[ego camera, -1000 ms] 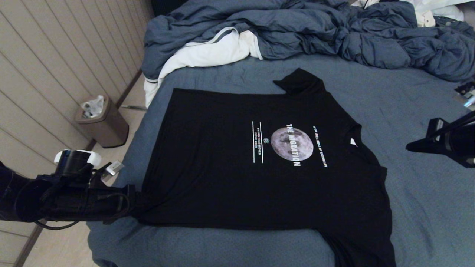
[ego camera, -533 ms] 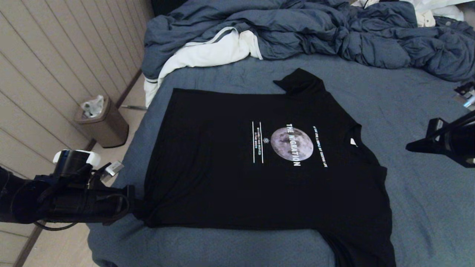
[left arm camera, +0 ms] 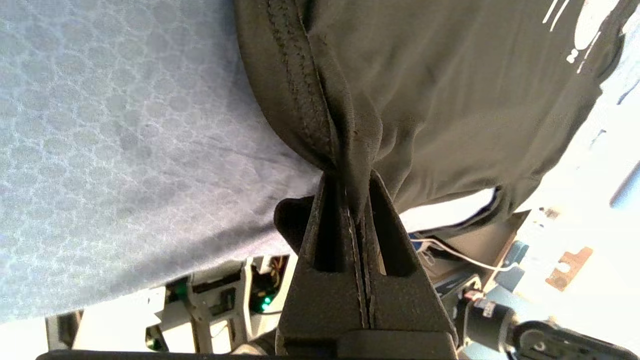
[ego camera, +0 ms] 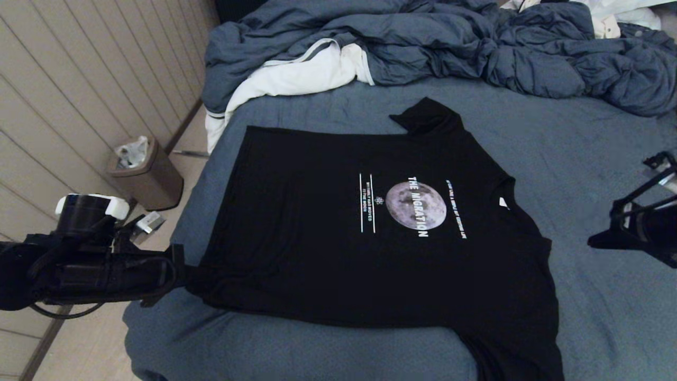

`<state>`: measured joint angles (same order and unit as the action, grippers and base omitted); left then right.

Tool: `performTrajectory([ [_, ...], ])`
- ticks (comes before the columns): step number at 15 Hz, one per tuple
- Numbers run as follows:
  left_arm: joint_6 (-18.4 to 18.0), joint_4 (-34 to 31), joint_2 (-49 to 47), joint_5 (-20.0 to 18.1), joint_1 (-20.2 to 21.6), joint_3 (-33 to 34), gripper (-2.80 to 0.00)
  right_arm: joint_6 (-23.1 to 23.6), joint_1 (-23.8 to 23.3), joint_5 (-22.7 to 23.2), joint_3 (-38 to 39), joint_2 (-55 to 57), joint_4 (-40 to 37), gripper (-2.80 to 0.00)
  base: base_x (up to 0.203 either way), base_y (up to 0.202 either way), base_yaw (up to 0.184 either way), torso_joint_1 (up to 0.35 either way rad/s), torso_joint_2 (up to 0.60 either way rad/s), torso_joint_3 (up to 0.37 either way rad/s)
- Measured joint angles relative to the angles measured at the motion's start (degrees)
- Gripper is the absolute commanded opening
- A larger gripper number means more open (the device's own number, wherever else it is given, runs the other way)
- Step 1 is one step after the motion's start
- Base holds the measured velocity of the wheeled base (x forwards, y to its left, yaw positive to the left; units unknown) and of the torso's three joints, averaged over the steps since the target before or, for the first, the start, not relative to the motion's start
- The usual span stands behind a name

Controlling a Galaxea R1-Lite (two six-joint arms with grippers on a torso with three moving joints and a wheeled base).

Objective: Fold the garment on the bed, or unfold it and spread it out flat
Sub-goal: Fold the black T-shirt

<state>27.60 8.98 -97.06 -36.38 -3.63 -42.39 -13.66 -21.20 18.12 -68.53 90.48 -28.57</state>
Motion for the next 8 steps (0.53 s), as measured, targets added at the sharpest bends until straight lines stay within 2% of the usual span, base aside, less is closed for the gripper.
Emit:
performTrajectory([
  [3,0.07,-0.77,0.49,0.27,0.05,-1.23,-2.8,4.58,-2.88,0.98,3.56,3.2,0.37,-2.8,0.0,0.0,0.0,0.0,0.0,0.0],
  [8,0.07,-2.28,0.29,1.34,-0.02,-2.01,-2.8,9.82,-3.27,2.3,8.86,5.06,4.68,-2.8,0.0,0.0,0.0,0.0,0.0,0.0],
])
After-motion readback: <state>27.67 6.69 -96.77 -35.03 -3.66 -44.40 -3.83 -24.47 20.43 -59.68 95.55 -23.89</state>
